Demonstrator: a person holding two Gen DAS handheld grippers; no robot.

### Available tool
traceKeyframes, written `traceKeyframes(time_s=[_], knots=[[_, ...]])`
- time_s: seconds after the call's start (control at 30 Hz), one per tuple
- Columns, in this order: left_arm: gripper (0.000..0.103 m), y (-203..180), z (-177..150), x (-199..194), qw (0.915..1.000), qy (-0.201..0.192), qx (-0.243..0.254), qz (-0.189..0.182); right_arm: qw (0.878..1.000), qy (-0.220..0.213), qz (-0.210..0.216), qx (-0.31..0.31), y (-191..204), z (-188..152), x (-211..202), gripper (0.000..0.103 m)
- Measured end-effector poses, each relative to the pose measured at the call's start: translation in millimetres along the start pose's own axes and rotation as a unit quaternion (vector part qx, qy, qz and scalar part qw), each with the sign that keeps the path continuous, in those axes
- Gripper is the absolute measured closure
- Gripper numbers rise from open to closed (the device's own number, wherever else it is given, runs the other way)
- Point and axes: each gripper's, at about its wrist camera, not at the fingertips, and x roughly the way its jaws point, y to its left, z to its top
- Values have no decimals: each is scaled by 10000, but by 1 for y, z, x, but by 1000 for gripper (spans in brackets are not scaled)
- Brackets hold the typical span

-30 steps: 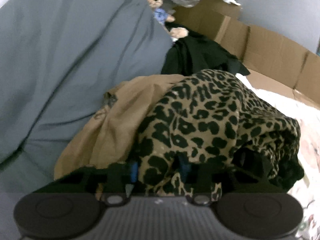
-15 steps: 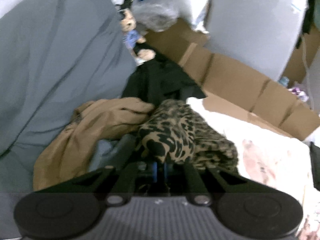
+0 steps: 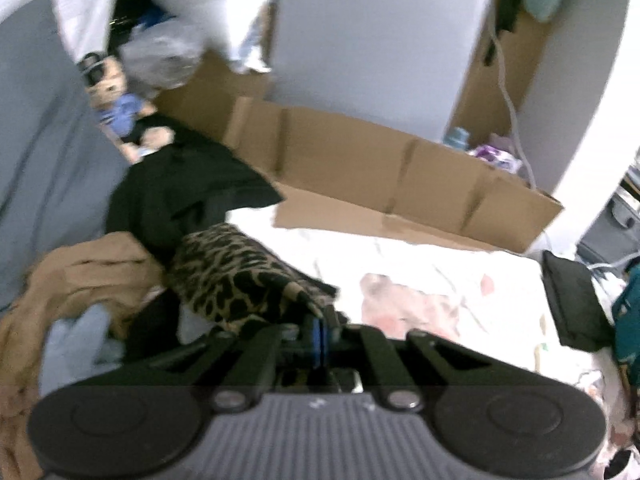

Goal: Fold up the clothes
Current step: 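Pull the leopard-print garment with the left gripper onto the bear blanket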

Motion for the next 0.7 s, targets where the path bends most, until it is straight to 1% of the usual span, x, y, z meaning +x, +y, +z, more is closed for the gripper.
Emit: traceKeyframes(time_s=[0.13, 0.3, 0.5, 0.7], knots=[[102, -44, 4, 6, 9991, 34, 311, -289, 9999, -53, 62, 129, -13, -5, 1, 11], [102, -89, 5, 14, 9967, 69, 543, -599, 9994, -115, 173, 275, -30, -12, 3, 11], [102, -141, 6, 27, 9947, 116, 603, -829, 9983, -283, 366, 341, -48, -28, 22, 11], [102, -180, 3, 41, 9935, 85, 536, -1000, 9965, -474, 575, 378, -66, -47, 47, 11]])
